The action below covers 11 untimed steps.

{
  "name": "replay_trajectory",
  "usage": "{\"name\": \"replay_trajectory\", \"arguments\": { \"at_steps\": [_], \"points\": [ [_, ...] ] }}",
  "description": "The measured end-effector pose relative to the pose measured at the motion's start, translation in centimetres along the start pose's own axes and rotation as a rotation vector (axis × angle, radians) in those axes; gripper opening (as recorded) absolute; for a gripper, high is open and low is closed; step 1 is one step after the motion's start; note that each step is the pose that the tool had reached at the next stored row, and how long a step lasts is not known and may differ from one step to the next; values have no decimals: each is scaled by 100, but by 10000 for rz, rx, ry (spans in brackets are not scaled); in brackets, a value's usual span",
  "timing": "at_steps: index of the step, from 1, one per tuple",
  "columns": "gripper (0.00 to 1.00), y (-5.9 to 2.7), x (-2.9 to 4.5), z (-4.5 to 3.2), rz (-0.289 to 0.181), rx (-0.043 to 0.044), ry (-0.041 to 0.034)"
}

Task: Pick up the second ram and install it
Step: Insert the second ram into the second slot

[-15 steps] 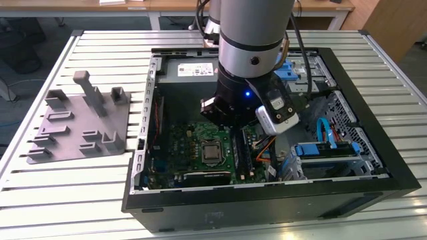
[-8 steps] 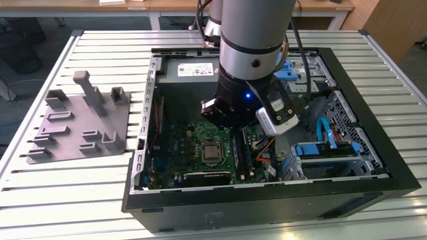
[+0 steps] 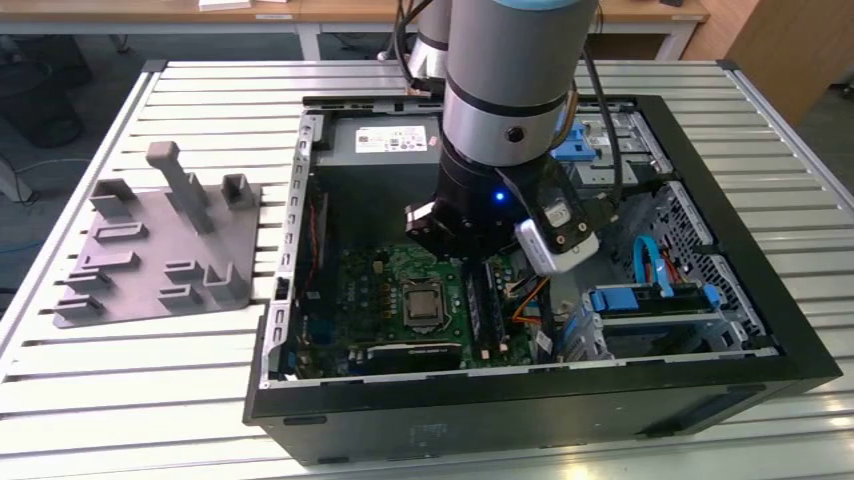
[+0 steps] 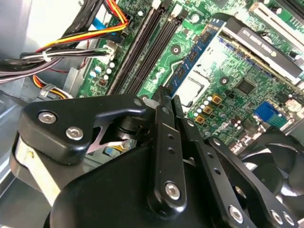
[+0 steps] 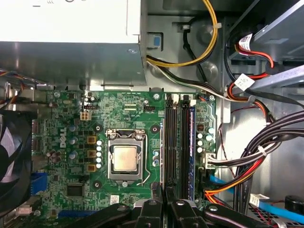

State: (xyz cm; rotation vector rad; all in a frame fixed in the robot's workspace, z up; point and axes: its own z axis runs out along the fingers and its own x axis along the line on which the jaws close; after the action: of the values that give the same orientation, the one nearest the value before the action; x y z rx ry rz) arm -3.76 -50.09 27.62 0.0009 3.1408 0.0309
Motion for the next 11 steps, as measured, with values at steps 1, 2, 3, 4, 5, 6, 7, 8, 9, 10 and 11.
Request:
{"name": "replay_trajectory", "arguments": {
  "at_steps": [1, 2, 3, 4, 5, 6, 7, 8, 9, 10, 11],
  "points": [
    [14, 1, 0, 2, 0, 1, 0],
    [14, 4, -4, 11, -2, 17, 0],
    [14, 12, -11, 26, -3, 34, 1],
    [14, 20, -21, 43, -3, 50, 3],
    [14, 26, -38, 61, -3, 55, 4],
    [14, 29, -56, 79, -6, 56, 7],
    [14, 32, -73, 96, -10, 56, 9],
    [14, 38, -86, 117, -14, 54, 9],
    [14, 43, -90, 135, -14, 54, 9],
    [14, 46, -91, 152, -13, 56, 10],
    [14, 49, -91, 170, -13, 56, 9]
  ]
}}
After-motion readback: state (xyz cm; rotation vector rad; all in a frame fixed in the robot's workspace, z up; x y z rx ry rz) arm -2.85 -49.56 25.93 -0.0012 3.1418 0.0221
